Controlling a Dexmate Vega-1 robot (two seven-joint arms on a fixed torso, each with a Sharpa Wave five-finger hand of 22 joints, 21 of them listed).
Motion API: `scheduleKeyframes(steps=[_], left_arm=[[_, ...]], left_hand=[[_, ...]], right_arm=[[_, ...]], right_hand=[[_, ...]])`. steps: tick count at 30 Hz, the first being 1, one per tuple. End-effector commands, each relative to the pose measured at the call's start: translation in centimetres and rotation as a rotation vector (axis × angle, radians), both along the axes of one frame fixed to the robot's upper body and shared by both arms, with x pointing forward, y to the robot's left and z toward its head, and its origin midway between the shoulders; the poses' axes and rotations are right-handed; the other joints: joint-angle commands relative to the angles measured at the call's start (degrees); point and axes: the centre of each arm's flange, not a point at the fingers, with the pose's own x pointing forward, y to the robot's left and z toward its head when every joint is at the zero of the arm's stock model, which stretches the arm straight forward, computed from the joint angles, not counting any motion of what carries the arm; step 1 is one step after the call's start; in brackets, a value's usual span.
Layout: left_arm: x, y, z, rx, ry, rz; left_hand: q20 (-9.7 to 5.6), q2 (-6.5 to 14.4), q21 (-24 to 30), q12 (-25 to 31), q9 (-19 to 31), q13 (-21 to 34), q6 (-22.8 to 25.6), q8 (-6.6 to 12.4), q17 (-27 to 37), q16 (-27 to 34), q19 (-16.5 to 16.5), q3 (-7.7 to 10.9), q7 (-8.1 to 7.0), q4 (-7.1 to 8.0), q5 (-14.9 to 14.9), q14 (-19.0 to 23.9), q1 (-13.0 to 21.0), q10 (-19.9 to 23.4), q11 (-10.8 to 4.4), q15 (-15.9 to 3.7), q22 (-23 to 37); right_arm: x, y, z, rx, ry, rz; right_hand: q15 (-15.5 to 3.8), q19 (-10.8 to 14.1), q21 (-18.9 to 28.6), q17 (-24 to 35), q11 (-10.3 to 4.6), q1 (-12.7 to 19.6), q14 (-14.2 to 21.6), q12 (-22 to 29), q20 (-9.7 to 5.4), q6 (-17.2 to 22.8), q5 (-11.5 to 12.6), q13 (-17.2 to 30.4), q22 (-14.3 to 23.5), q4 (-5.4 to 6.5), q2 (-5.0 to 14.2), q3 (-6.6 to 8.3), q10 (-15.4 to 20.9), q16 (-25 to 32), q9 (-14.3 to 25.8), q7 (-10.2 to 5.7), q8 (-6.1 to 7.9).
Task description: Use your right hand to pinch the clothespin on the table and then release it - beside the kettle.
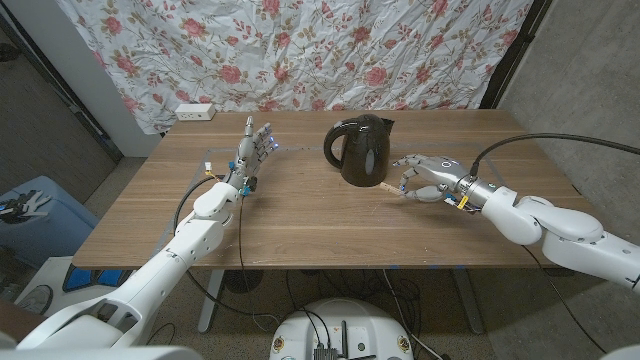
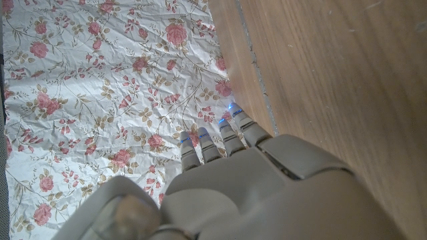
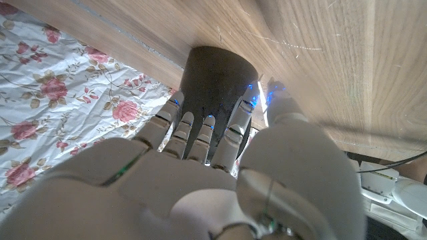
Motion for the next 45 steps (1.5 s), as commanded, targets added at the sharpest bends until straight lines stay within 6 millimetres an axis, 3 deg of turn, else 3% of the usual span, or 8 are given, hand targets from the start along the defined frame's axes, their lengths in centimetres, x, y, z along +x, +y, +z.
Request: scheduleKeyframes(steps=[1,34,45], left_arm=[[0.0,0.0,0.0,0.000,0.000,0.000],[0.0,0.0,0.0,0.000,0.000,0.000],[0.0,0.0,0.0,0.000,0.000,0.000]], left_hand=[[0.04,0.6,0.4,0.3,0.3,0.1,0.0,0.35,0.2,0.5,0.5,0.05,-0.50,0.32,0.5,0.5,0.0,0.2,-0.39,-0.39,0.1],[0.04,0.6,0.4,0.3,0.3,0.1,0.0,0.36,0.2,0.5,0.5,0.04,-0.50,0.32,0.5,0.5,0.0,0.2,-0.44,-0.40,0.1],[0.04,0.6,0.4,0.3,0.3,0.1,0.0,0.36,0.2,0.5,0.5,0.04,-0.50,0.32,0.5,0.5,0.0,0.2,-0.41,-0.40,0.1]], right_arm=[[0.2,-0.3,-0.5,0.084,0.009,0.021],[0.6,-0.5,-2.1,0.240,0.014,0.062],[0.7,-0.5,-2.9,0.309,0.013,0.065]], right_hand=[[-2.97,0.6,0.0,0.1,0.01,0.3,0.7,0.1,-0.19,0.7,0.0,0.1,0.1,0.16,0.47,0.00,0.8,0.5,0.0,-0.26,0.11],[-3.61,1.9,0.2,0.3,-0.45,0.9,2.2,0.3,-0.61,2.5,-0.2,0.1,0.2,-0.72,1.26,-0.33,3.0,1.3,-0.8,-0.20,0.08],[-4.87,1.9,0.1,0.5,-0.98,1.9,2.9,0.6,-0.74,4.9,-0.1,0.0,0.2,-1.39,1.51,-0.53,4.9,1.7,-2.1,-0.03,0.09]])
